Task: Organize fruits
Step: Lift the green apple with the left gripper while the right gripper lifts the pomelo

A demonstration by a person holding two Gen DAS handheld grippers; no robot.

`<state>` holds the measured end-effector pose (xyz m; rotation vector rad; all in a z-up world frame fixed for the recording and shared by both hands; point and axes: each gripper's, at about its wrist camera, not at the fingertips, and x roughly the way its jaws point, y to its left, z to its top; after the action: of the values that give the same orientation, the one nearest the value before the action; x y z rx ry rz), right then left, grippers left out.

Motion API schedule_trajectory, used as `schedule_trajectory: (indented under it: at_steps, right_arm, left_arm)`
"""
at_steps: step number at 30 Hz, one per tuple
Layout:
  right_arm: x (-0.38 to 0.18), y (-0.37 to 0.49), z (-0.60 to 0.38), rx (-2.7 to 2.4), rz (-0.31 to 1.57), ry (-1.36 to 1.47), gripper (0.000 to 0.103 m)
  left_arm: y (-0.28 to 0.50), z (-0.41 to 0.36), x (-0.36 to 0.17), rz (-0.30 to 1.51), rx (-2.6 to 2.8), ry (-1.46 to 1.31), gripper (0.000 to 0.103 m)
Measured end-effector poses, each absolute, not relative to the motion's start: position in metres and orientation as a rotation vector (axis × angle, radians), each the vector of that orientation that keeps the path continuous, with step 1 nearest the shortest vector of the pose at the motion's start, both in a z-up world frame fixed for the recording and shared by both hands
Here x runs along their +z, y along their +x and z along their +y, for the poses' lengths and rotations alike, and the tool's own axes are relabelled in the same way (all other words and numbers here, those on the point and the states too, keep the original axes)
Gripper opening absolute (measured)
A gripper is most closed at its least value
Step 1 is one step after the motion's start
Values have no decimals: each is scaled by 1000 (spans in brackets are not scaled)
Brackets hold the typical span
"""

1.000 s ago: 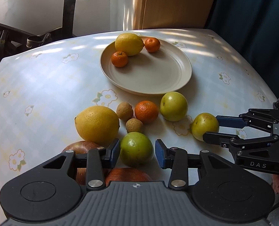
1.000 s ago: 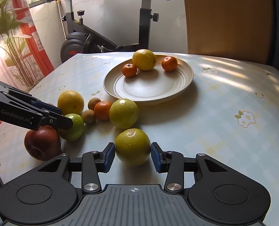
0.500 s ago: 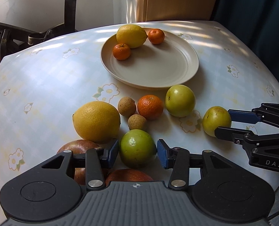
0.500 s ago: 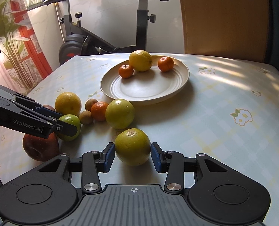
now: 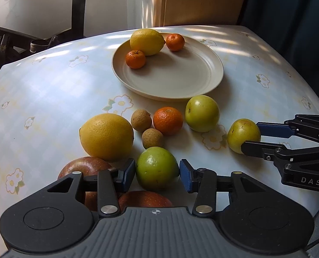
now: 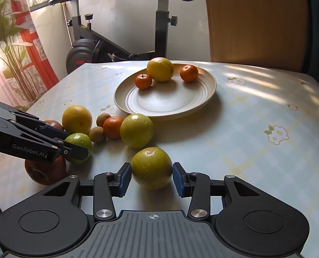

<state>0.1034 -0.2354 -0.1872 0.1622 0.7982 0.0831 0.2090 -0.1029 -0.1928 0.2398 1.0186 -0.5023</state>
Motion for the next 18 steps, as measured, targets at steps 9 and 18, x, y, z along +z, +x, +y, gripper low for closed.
schedule_trajectory:
  at_steps: [9,18]
  right_arm:
    - [-187,104,-234,78,794,163,39]
    - [-187,105,-236,72,790,179,39]
  left_arm:
    - [203,-103,-191,1003,-528,225,47]
    - [199,-103,-189,992,-540,212,47]
